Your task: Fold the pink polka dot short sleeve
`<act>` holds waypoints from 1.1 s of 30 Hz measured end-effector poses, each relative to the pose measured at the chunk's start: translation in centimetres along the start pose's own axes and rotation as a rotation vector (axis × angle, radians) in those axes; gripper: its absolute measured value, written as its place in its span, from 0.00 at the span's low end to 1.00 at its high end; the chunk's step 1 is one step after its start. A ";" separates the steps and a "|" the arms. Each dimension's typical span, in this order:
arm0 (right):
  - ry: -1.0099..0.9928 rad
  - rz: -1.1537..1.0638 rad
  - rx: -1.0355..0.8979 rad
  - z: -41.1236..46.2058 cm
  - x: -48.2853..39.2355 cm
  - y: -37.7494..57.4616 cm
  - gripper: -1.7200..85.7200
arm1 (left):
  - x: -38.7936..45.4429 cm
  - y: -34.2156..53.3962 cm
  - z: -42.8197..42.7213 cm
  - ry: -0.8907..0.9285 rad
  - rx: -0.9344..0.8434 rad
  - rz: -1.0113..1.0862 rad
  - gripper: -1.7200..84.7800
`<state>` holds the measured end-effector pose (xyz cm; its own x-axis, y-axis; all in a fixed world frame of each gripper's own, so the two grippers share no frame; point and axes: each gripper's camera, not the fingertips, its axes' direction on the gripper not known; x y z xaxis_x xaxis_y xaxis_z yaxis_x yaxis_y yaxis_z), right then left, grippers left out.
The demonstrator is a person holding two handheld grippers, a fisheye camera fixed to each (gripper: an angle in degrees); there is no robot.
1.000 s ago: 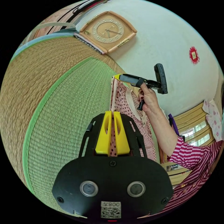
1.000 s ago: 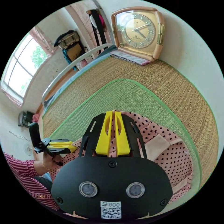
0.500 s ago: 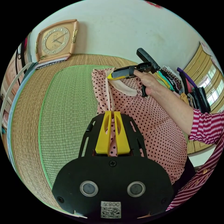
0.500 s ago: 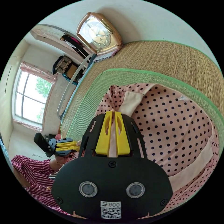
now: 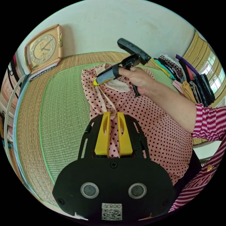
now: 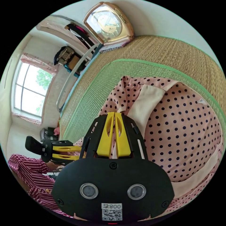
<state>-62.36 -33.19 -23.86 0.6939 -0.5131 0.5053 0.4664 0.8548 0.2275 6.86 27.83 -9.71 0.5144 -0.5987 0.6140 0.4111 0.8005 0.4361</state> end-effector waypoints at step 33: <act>0.258 0.466 0.297 -12.8 20.9 40.9 0.02 | -2.0 -4.3 6.5 -0.015 -0.061 -0.101 0.02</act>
<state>-21.81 -9.96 -14.69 0.9161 -0.0501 0.3979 -0.0658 0.9599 0.2724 -0.86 25.75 -8.56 0.4570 -0.6754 0.5789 0.5057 0.7326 0.4555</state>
